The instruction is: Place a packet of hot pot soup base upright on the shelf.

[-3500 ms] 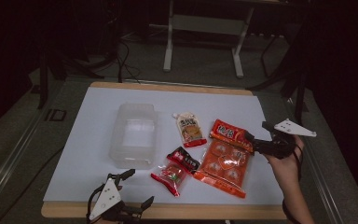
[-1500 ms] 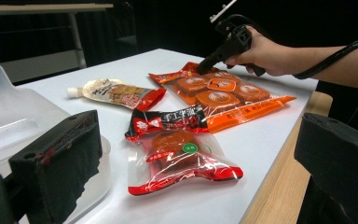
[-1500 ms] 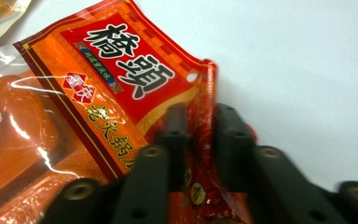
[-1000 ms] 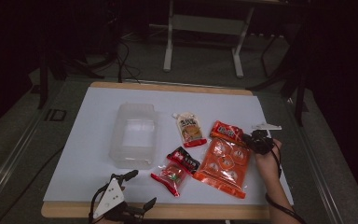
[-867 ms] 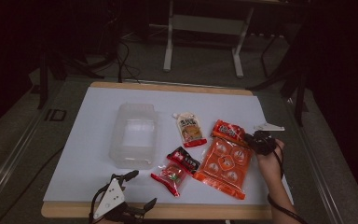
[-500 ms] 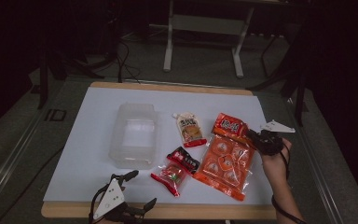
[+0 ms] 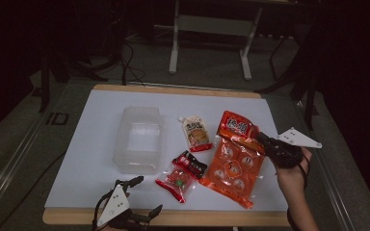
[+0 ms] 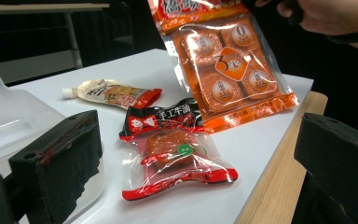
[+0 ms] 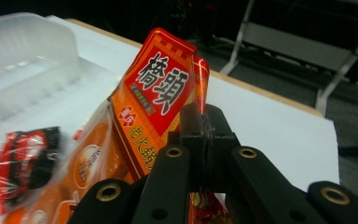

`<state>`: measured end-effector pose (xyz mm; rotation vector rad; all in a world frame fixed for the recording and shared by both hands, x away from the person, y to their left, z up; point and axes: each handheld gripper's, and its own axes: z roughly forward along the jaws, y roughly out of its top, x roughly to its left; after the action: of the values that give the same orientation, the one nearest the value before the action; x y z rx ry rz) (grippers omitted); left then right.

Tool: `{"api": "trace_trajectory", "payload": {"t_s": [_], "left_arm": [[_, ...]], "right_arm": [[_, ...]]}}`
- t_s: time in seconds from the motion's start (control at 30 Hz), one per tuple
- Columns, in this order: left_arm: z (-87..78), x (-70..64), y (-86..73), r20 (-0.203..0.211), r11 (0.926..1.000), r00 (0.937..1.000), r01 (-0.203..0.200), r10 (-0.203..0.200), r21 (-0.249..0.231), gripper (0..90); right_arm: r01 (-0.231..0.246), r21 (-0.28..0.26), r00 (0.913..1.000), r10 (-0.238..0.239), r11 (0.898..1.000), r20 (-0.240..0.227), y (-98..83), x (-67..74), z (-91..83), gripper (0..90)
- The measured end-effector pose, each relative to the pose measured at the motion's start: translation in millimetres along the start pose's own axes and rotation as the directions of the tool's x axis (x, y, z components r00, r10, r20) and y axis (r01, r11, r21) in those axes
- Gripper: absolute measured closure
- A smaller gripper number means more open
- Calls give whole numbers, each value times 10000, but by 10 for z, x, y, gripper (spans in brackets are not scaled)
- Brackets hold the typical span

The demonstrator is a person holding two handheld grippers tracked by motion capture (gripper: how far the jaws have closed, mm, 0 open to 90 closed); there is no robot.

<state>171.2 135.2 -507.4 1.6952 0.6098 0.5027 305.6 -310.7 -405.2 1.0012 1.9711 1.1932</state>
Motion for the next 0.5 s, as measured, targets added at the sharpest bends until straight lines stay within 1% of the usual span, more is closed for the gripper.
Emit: {"api": "trace_trajectory", "payload": {"t_s": [0.1, 0.17, 0.2, 0.3, 0.43, 0.47, 0.5], "left_arm": [[1, -4, 0, 4, 10000, 10000, -14, 14, 12, 12], [2, -5, 0, 14, 10000, 10000, -2, 2, 14, 12], [2, -5, 0, 14, 10000, 10000, -6, 6, 16, 12], [6, -9, 0, 15, 10000, 10000, 21, -21, -3, 12], [6, -12, 1, 43, 10000, 10000, 8, -8, 23, 12], [7, -14, 0, 77, 10000, 10000, 49, -49, 11, 12], [7, -15, 0, 106, 10000, 9999, 76, -76, -2, 12]], "right_arm": [[201, -347, 9994, -210, 9992, -265, 64, 101, -122, 889], [355, -565, 9977, -387, 9978, -565, 110, 173, -204, 889], [536, -680, 9959, -583, 9962, -695, 137, 218, -252, 889], [867, -843, 9919, -939, 9927, -850, 187, 332, -346, 889], [1183, -1093, 9861, -1297, 9869, -1042, 230, 468, -445, 889], [1165, -1179, 9846, -1302, 9862, -1168, 238, 497, -475, 889], [1247, -1275, 9814, -1412, 9840, -1302, 247, 534, -507, 889]]}}
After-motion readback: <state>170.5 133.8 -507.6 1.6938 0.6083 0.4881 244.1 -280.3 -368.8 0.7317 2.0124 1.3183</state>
